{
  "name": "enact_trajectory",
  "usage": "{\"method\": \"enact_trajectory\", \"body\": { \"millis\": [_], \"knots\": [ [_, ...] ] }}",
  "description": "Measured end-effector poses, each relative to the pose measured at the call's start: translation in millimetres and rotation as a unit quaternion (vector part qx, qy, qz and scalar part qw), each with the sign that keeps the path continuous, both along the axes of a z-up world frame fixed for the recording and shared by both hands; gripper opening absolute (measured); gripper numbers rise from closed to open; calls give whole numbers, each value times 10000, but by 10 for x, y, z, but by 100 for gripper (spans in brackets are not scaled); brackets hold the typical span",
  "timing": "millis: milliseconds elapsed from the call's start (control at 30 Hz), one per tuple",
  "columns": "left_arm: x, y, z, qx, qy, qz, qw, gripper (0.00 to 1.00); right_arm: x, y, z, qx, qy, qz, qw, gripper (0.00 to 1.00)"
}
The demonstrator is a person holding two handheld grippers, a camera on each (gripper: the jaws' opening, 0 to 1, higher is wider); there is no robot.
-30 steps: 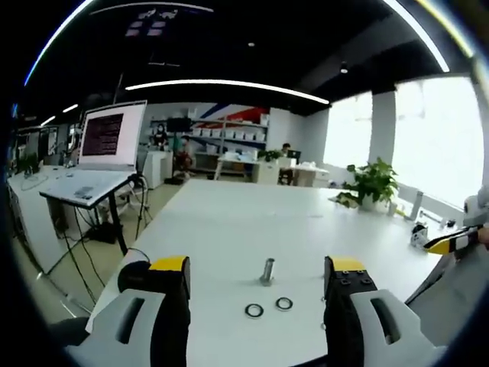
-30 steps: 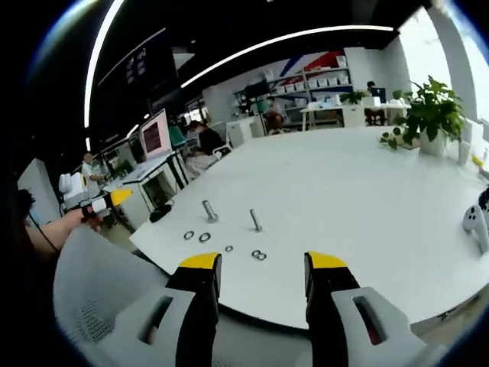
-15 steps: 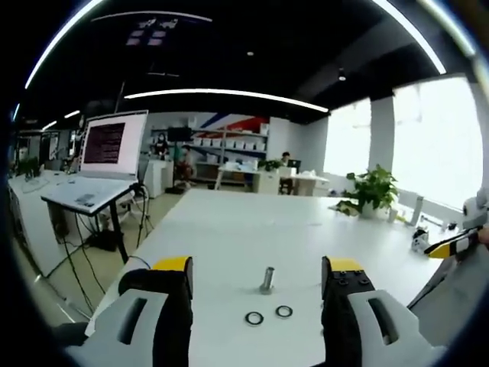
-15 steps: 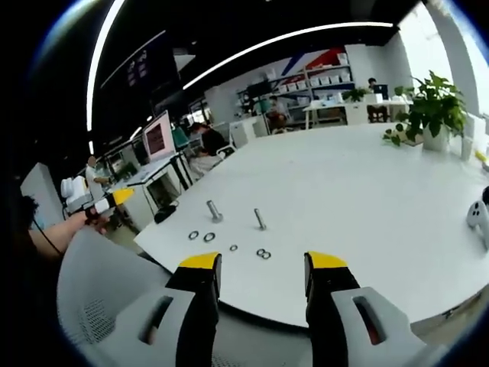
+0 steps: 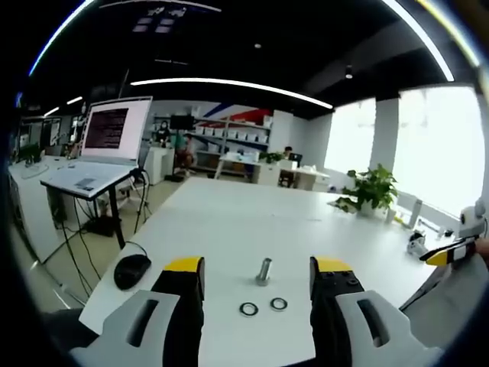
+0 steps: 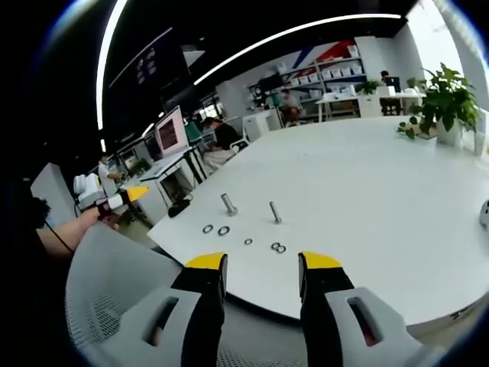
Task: Place the washer onto the threaded stud by aligning its center hole with the stud, sliding it down to the base, and recovering from edge contact or off-axis alignment until the washer reaches the visible bottom stop.
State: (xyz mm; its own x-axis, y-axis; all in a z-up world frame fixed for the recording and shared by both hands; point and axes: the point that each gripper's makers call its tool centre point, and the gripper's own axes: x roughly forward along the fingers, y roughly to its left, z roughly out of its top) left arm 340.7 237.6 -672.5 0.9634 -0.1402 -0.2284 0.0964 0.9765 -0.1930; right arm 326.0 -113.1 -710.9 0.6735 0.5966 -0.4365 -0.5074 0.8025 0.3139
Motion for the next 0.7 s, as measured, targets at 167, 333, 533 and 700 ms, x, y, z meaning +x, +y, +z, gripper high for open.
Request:
{"method": "enact_trajectory", "body": {
  "millis": [167, 333, 533, 700],
  "knots": [
    [-18, -26, -15, -131, 40, -42, 9999, 46, -8, -10, 2, -15, 0, -34, 10000, 39],
    [-37, -41, -22, -174, 75, -61, 9998, 44, 1, -23, 7, -8, -24, -70, 10000, 40],
    [-38, -75, -41, -227, 147, -145, 9995, 40, -9, -12, 18, 49, -18, -39, 10000, 39],
    [-55, -73, -40, -282, 133, -139, 9994, 38, -20, -10, 26, 92, -36, -29, 9999, 39]
  ]
}}
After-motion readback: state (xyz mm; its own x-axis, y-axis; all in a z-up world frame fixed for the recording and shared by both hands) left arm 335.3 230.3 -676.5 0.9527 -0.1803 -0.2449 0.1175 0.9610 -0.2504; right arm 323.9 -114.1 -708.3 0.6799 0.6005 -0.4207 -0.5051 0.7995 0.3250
